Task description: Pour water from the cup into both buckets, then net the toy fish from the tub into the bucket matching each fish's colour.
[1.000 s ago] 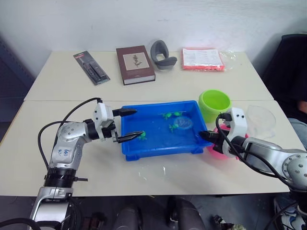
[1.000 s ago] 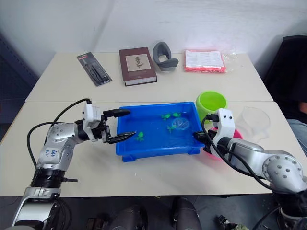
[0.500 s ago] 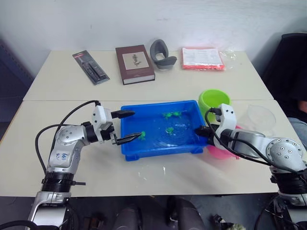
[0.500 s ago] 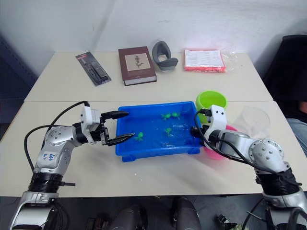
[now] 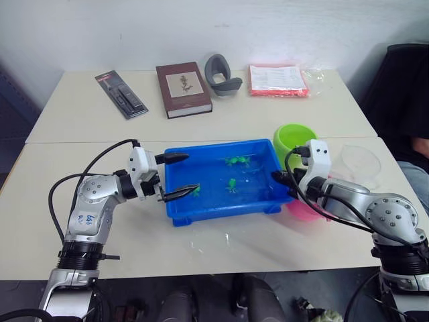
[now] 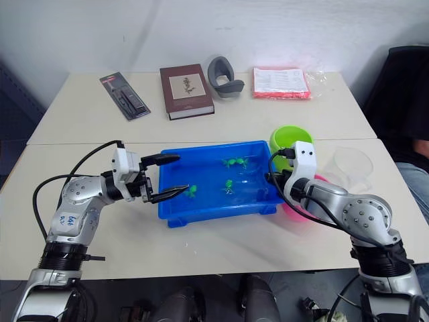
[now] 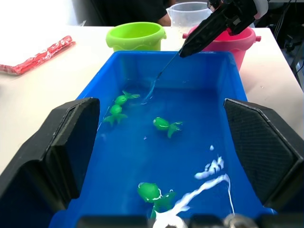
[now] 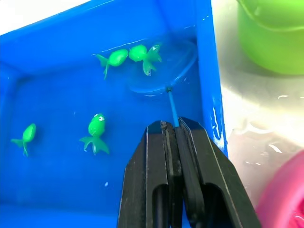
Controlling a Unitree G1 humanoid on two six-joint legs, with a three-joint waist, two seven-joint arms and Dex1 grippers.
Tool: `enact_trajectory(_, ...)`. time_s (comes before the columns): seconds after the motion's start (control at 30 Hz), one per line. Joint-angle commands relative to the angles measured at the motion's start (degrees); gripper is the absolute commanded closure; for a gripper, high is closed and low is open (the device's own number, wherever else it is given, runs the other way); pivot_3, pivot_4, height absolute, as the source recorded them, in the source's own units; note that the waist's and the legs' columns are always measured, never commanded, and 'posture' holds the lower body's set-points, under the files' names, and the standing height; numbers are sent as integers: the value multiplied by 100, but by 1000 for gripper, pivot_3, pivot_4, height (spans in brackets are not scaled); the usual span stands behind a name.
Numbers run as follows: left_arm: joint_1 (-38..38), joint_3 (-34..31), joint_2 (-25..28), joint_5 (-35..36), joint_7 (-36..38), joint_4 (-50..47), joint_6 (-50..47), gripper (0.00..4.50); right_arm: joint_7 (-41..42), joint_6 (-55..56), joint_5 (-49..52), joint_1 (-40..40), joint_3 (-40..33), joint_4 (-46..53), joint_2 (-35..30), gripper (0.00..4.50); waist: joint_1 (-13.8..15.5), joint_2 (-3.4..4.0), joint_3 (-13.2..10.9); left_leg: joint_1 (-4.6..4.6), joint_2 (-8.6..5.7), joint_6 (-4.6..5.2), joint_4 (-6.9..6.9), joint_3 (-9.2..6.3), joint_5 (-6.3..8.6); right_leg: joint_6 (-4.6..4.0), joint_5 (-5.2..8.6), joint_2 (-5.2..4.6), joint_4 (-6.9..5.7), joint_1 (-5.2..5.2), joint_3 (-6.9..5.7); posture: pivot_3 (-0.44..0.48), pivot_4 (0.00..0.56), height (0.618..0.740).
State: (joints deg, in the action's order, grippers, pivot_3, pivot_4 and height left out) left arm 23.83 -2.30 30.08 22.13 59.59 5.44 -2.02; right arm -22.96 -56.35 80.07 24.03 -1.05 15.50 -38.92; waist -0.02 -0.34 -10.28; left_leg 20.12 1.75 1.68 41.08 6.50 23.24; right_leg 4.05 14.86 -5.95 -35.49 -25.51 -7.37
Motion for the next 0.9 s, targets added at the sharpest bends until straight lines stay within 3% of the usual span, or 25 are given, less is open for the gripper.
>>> enact_trajectory(0.03, -16, -68, -1, 84, 21, -113, 27, 22, 365, 31, -192, -81, -354, 439, -62, 4500, 0, 0, 0, 0, -1, 0, 0, 0, 0, 0, 0, 6, 0, 0, -1, 0, 150, 740)
enact_trajectory(0.37, 92, -51, -19, 69, 110, 42, 63, 22, 629, -140, 127, -546, -977, 1103, -263, 4500, 17, 0, 0, 3, -1, 0, 1, -6, 0, 0, 0, 16, 1, 0, -5, 0, 150, 740)
enact_trajectory(0.7, 521, -80, -337, 387, 61, 208, -341, 22, 1088, 320, 891, -1933, -2453, 2234, -837, 4500, 150, 0, 0, 6, -4, 0, 7, -12, 0, 2, -1, 23, 4, 3, -8, 0, 150, 740)
enact_trajectory(0.9, 957, -8, -576, 355, -37, 390, -526, 22, 1366, 557, 510, -2449, -3229, 2125, -1142, 4500, 151, 0, 0, 6, -11, 2, 9, -13, -1, 8, -4, 25, 5, 7, -6, 0, 150, 740)
